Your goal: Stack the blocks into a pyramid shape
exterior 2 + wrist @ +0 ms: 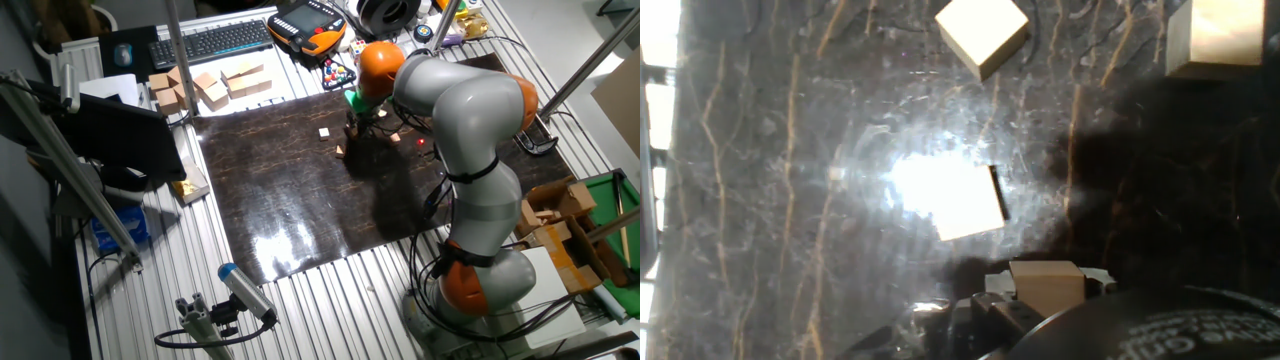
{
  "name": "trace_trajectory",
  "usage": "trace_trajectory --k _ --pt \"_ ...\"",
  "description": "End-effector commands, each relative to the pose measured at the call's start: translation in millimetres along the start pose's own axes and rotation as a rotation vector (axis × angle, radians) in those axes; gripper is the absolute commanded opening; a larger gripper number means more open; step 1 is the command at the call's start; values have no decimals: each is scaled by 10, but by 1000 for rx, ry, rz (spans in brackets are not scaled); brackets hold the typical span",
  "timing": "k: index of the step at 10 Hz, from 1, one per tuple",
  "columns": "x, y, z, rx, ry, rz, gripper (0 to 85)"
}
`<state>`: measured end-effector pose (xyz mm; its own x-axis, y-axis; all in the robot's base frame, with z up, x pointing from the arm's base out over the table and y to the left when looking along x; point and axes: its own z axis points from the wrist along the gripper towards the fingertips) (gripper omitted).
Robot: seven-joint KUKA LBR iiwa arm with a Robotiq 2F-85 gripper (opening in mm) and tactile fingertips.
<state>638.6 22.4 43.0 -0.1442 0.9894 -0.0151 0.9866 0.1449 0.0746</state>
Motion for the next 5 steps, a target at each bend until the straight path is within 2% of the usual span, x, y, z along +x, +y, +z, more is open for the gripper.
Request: trace_trajectory --k 1,3,5 --pt "6 14 8 -1 3 1 7" --pt "19 64 31 -6 4 5 7" --pt "10 98 28 -4 -12 15 7"
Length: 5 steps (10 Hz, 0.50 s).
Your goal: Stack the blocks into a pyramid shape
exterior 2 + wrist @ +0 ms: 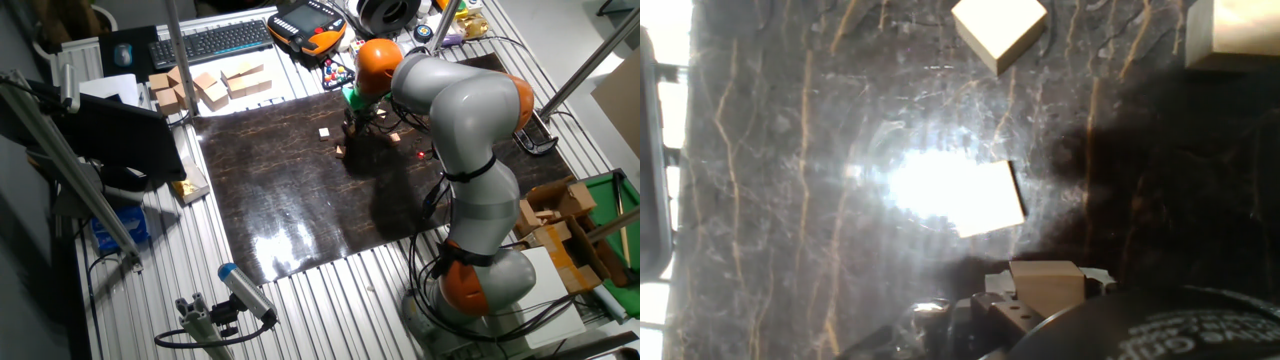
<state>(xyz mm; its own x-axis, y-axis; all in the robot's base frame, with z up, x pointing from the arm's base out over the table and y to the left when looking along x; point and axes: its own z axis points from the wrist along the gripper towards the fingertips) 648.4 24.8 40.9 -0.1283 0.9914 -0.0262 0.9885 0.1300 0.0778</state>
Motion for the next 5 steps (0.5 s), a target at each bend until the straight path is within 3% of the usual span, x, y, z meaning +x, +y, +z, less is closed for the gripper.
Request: trace_trajectory --k 1,5 --pt "0 2 4 0 -1 1 7" --pt "-4 3 15 11 -1 3 7"
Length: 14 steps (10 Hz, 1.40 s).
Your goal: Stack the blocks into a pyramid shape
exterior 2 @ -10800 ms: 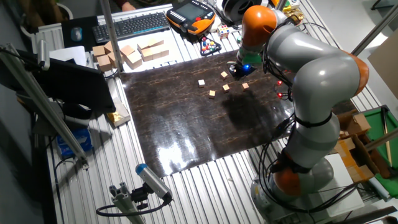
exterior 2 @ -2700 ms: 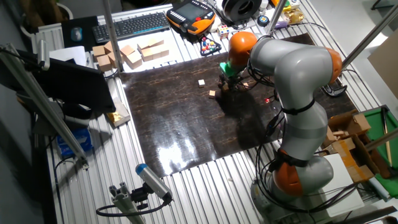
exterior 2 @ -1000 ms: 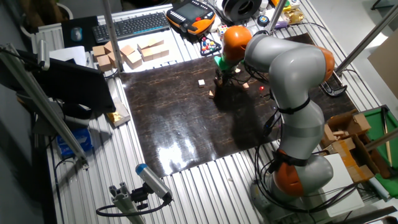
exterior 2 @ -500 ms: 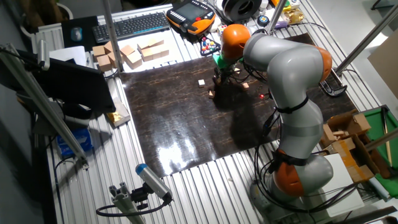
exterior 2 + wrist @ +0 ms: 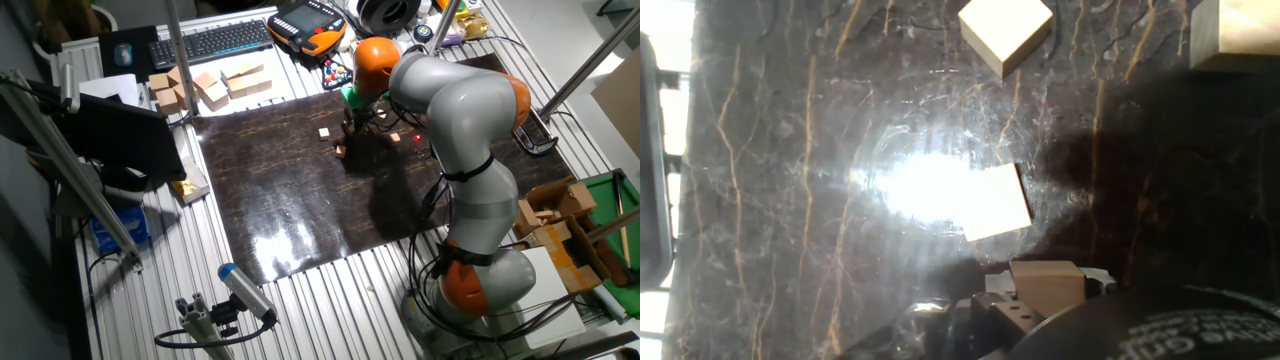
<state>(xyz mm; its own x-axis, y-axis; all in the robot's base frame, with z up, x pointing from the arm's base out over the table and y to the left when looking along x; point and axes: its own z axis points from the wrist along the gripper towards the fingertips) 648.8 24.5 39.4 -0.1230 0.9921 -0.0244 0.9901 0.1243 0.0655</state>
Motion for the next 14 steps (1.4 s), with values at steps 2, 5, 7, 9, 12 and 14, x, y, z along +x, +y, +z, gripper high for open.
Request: trace_trajectory --k 2,5,7,9,12,14 --pt "-1 0 0 7 22 35 7" --pt "-1 0 0 2 41 118 7" --pt "4 47 20 -2 48 82 7" --pt "3 86 46 -3 50 60 7" --pt "-21 124 48 0 29 47 7" --pt "-38 160 73 0 19 41 7"
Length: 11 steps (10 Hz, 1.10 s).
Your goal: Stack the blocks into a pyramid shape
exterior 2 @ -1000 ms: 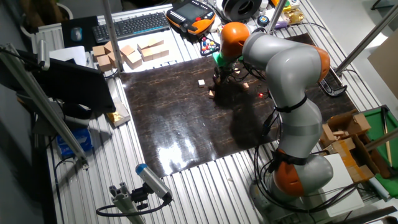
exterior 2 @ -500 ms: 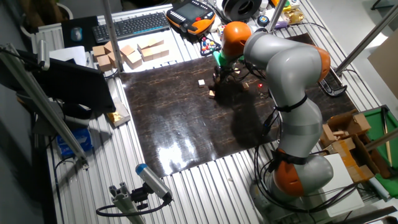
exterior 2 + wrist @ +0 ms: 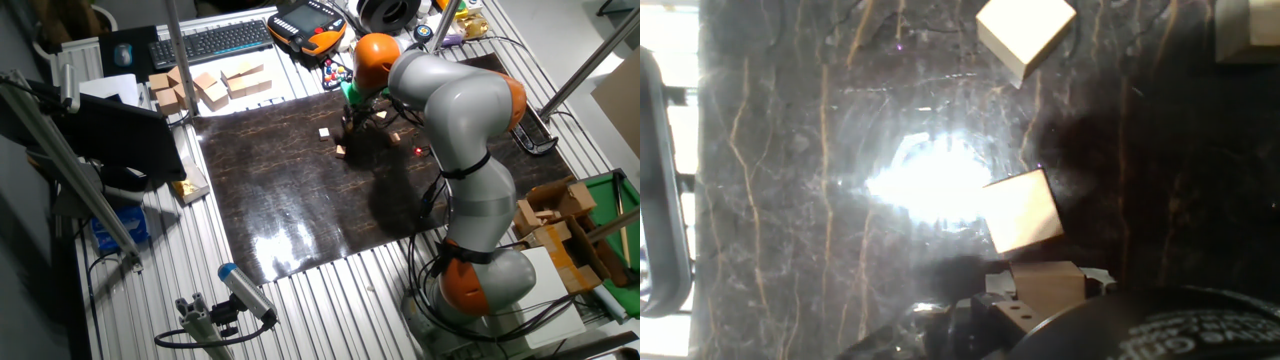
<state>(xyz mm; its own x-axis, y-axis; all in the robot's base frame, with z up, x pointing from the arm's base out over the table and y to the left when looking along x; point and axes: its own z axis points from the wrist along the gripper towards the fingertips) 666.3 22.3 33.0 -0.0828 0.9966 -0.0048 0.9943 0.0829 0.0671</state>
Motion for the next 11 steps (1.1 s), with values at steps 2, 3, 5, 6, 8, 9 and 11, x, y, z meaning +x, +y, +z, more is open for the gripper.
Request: trace_trajectory --k 2,3,5,6,8,9,11 --pt "-17 43 9 -1 -10 4 7" --pt "-25 46 4 -1 -11 10 7" --pt "-42 41 -7 2 -11 19 7" --pt "-51 41 -9 1 -20 24 7" --pt "-64 41 -12 -4 -36 32 7" --pt "-68 41 -9 -9 -41 35 7" --pt "-83 40 5 -9 -41 40 7"
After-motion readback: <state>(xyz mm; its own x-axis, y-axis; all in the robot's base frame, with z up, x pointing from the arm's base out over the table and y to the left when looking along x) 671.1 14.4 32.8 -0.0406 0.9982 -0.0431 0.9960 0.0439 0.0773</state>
